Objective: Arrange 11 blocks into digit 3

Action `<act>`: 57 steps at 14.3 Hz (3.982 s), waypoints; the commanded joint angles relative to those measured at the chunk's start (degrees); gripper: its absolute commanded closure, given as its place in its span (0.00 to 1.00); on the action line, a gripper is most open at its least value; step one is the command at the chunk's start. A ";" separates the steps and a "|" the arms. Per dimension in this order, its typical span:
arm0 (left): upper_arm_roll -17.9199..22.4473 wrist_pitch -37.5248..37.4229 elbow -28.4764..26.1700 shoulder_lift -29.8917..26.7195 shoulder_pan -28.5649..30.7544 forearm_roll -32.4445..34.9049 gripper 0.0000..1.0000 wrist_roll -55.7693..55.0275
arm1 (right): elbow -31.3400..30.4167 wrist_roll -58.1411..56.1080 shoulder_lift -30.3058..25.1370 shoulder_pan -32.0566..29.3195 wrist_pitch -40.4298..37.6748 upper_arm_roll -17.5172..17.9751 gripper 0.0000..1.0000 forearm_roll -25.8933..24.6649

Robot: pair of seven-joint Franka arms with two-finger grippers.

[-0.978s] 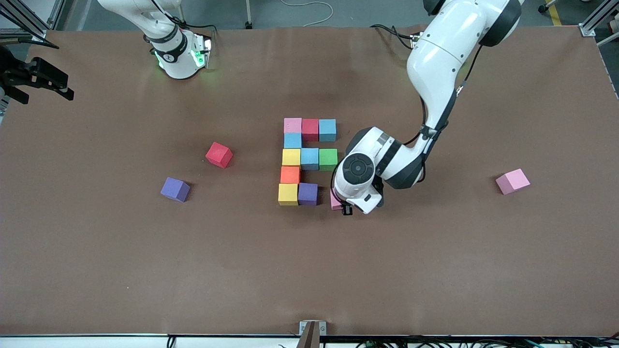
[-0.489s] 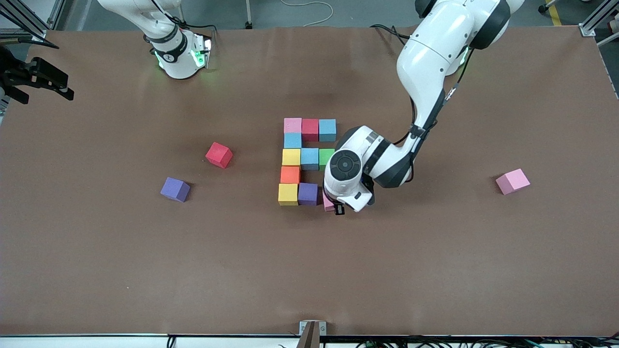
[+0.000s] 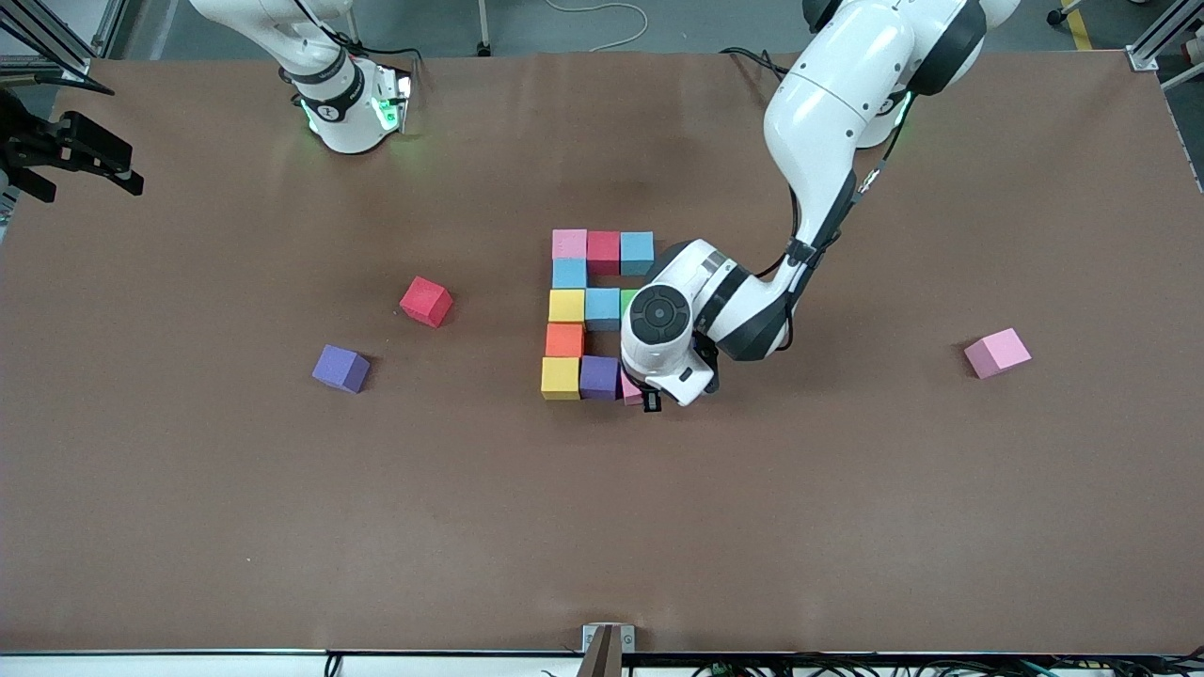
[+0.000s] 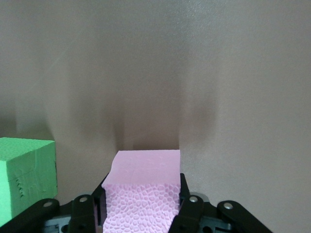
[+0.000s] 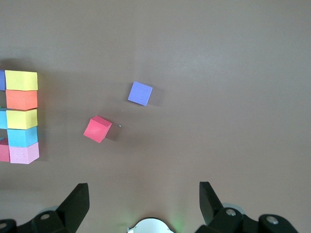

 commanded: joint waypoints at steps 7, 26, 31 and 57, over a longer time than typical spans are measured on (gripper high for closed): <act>0.78 -0.60 2.67 2.20 -1.30 0.41 0.76 -0.83 | -0.73 -0.67 -1.11 -0.23 -0.14 -0.01 0.00 0.53; 0.86 -1.74 2.67 -0.43 -0.87 0.94 0.00 2.77 | -0.82 -0.76 -1.11 -0.23 -0.14 -0.01 0.00 0.45; 0.42 -13.14 2.67 -8.15 2.56 0.85 0.00 19.78 | -0.82 -0.76 -1.11 -0.23 -0.14 -0.01 0.00 0.45; 1.66 -39.71 -11.64 -52.63 34.54 -3.10 0.00 125.99 | -0.82 -0.93 -1.11 0.03 -0.23 0.17 0.00 0.18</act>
